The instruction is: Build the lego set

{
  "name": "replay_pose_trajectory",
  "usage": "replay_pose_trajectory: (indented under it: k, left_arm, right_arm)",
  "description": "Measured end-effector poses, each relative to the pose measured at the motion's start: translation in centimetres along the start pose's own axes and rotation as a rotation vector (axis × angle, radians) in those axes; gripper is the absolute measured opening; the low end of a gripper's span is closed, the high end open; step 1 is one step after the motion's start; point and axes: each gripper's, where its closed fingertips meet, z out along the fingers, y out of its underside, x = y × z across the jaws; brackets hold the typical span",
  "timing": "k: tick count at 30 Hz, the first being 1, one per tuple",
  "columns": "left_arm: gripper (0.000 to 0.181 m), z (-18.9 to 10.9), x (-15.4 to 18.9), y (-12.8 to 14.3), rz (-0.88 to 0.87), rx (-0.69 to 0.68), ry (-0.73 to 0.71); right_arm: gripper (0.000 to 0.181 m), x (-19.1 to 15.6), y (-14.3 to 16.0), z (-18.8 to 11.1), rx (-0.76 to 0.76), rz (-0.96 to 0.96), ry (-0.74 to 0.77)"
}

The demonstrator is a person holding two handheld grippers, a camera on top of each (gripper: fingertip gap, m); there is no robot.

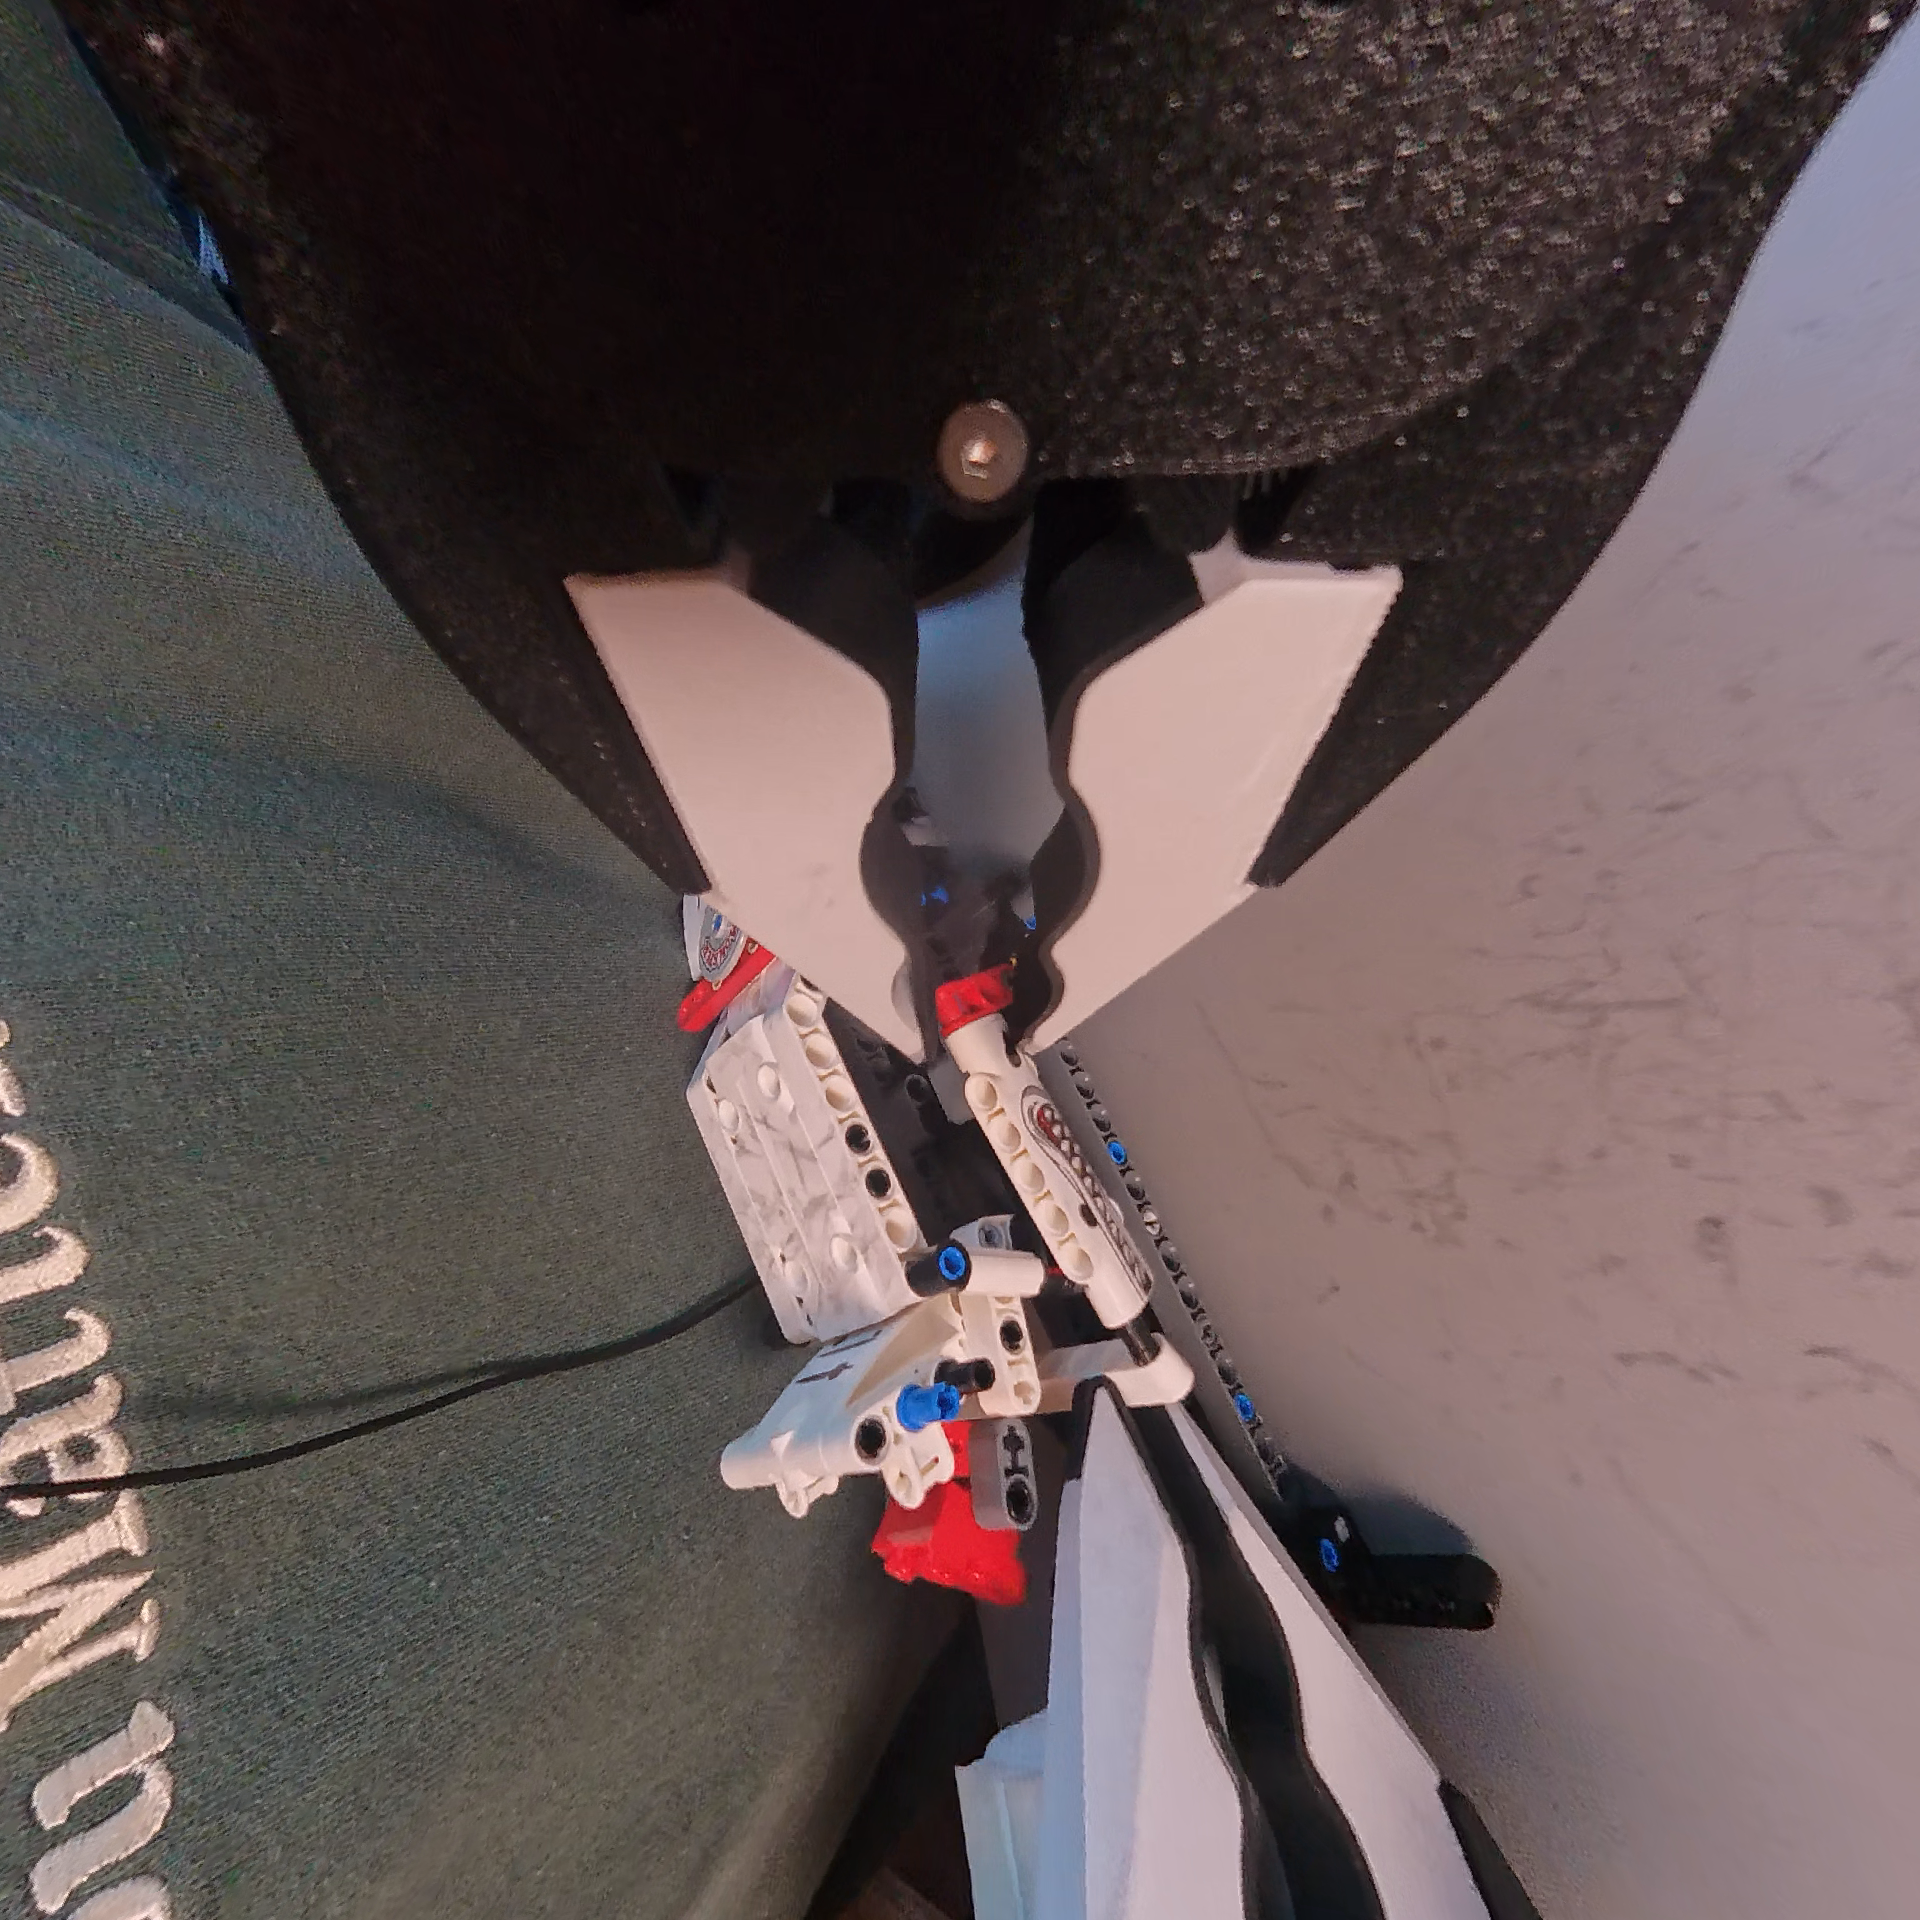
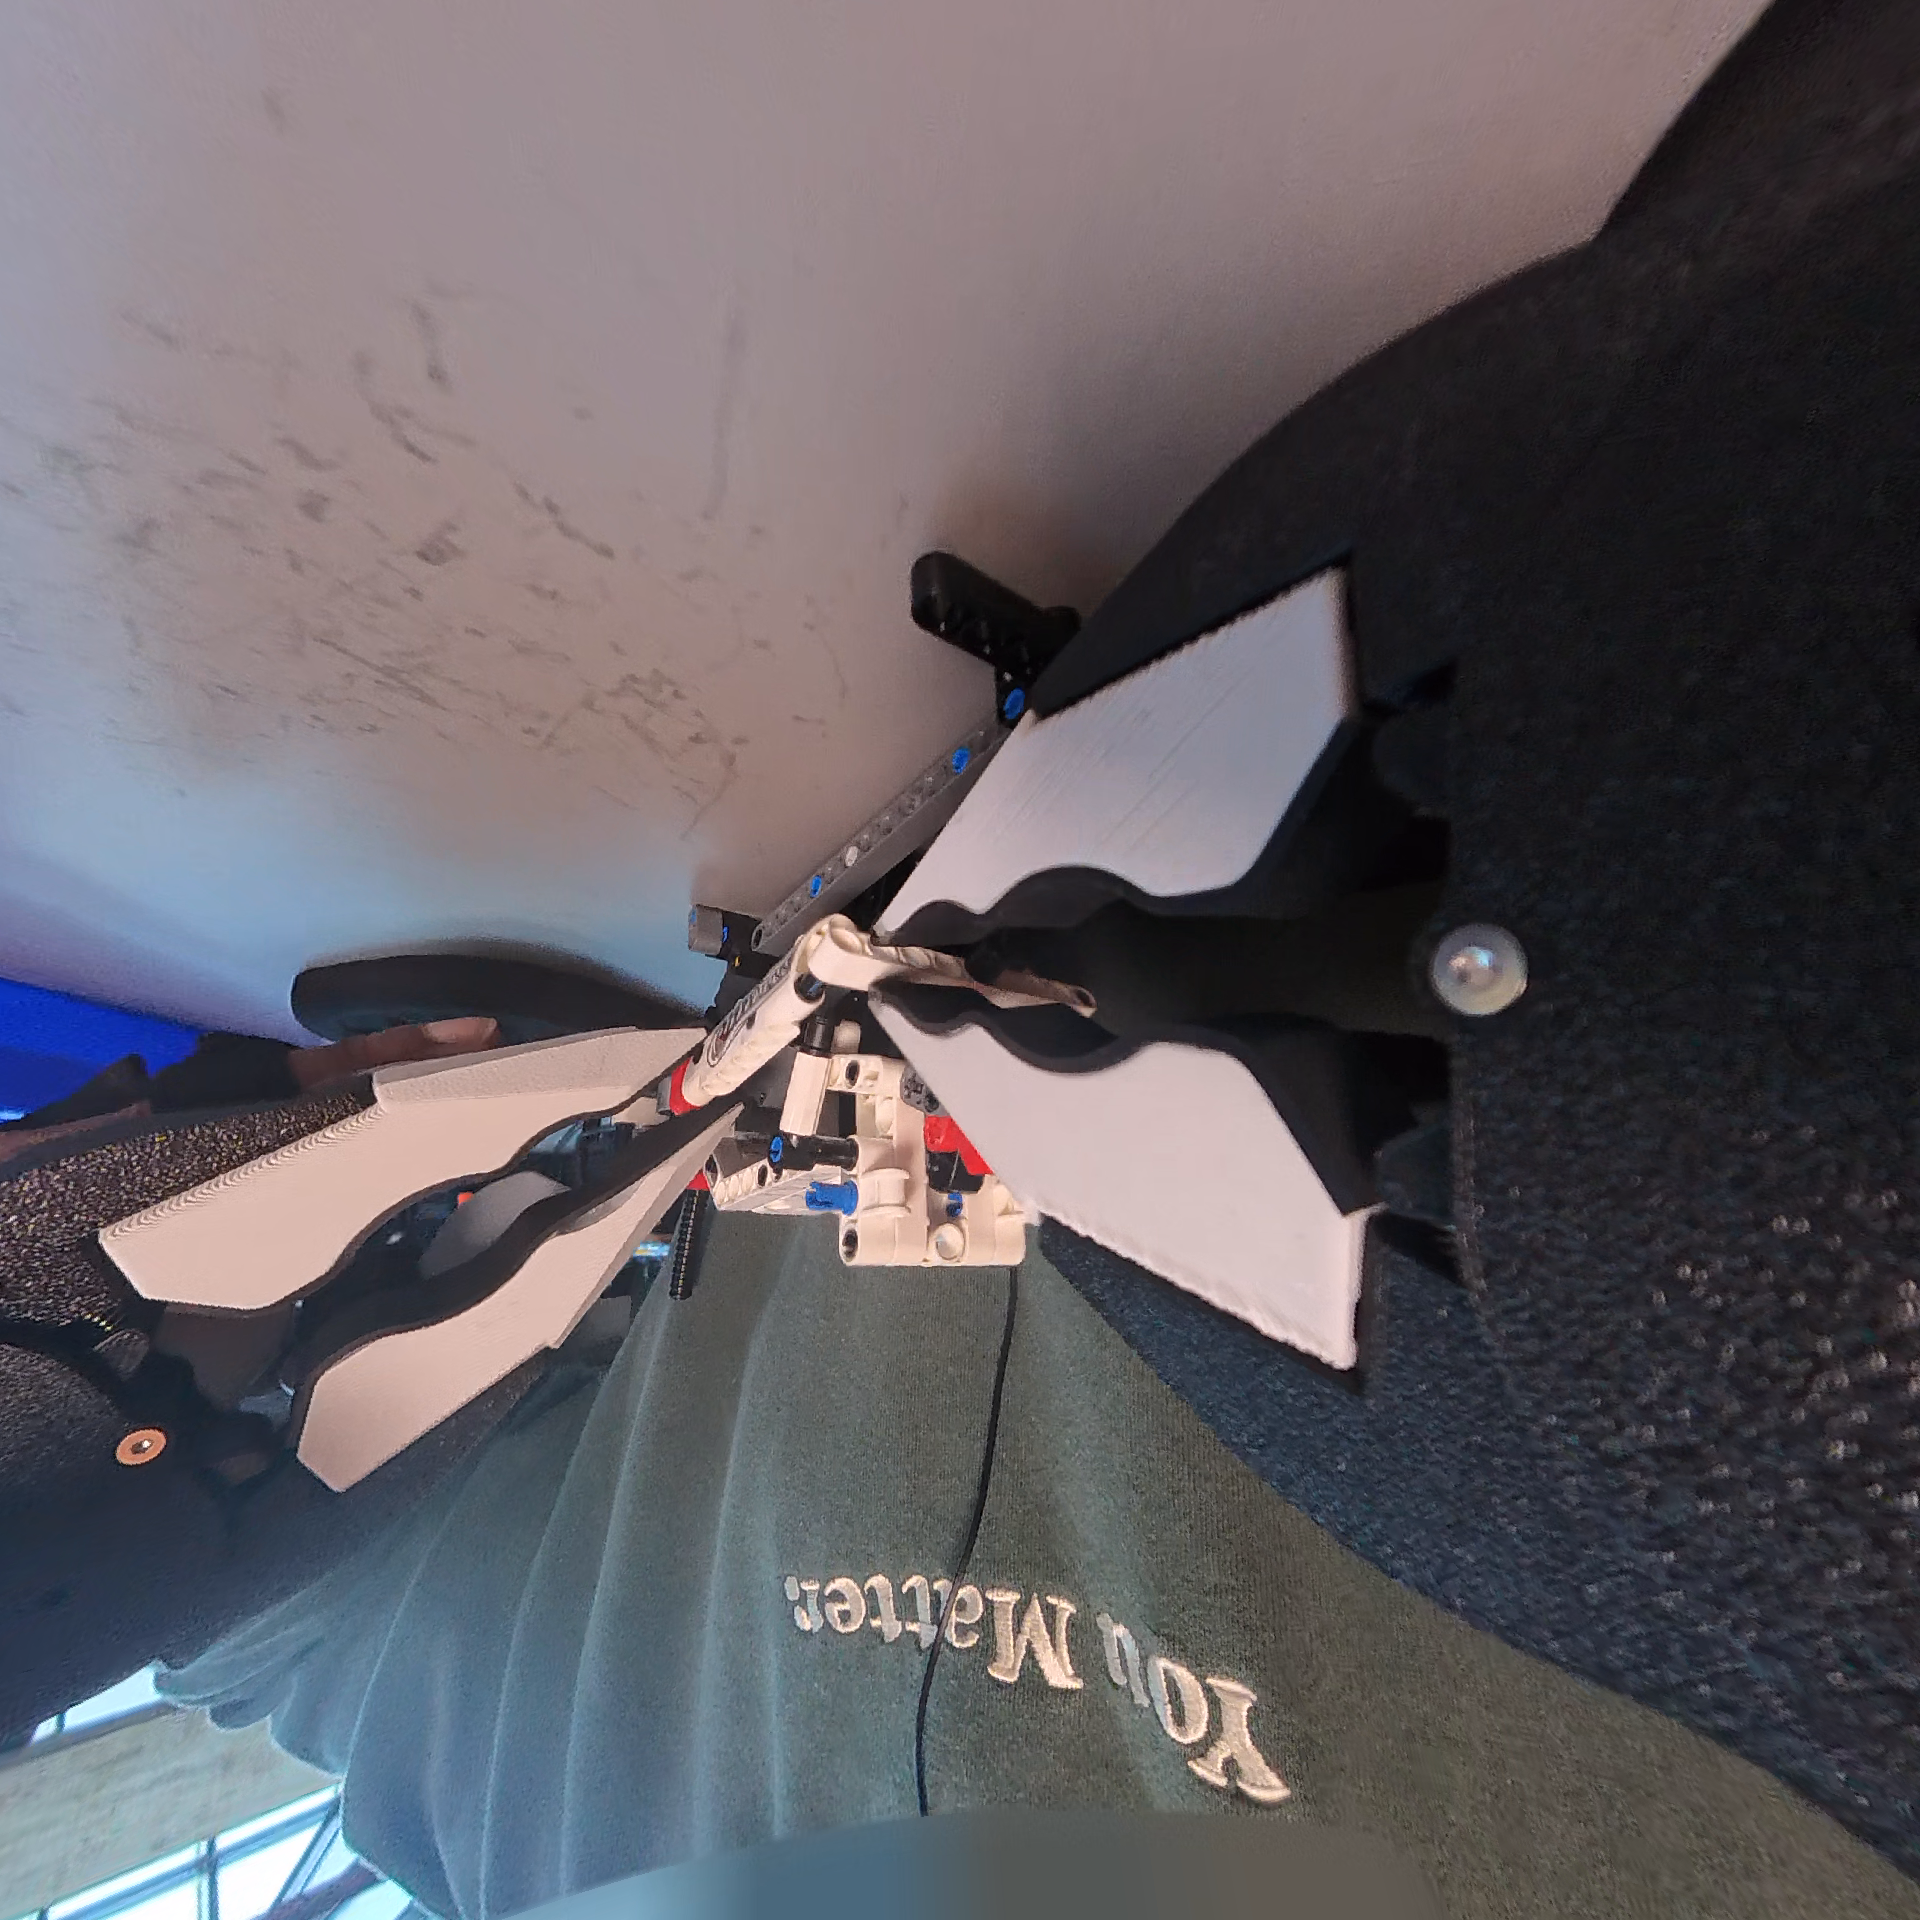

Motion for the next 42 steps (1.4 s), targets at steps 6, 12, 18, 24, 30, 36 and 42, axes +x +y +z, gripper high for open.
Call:
replay_pose_trajectory:
  k: [6, 12, 18, 24, 30, 36, 42]
  left_arm:
    - [0.013, 0.2, 0.1, 0.1, -0.002, -0.005, 0.012]
    - [0.013, 0.4, 0.1, 0.1, 0.029, -0.01, 0.004]
    - [0.013, 0.0, 0.4, -0.3, 0.034, 0.005, 0.009]
    - [0.013, 0.1, 0.4, -0.1, 0.073, -0.038, 0.011]
    - [0.013, 0.1, 0.5, 0.0, 0.065, -0.082, 0.046]
    - [0.013, 0.0, 0.5, -0.3, -0.042, -0.105, 0.116]
    - [0.014, -0.1, 0.5, -0.7, -0.072, -0.114, 0.13]
  right_arm:
    - [0.016, -0.3, 0.4, 0.3, -0.034, 0.001, -0.059]
    - [0.01, -0.6, 0.7, 0.6, -0.067, 0.015, -0.092]
    - [0.009, -0.7, 0.6, 0.5, -0.047, 0.006, -0.088]
    - [0.009, -0.1, 0.6, 0.8, -0.052, 0.025, -0.038]
    - [0.009, 0.0, 0.4, 0.9, -0.067, -0.041, 0.019]
    - [0.01, 0.3, 0.5, 0.8, -0.09, -0.028, 0.045]
    - [0.01, 0.4, 0.6, 0.7, -0.1, -0.001, 0.048]
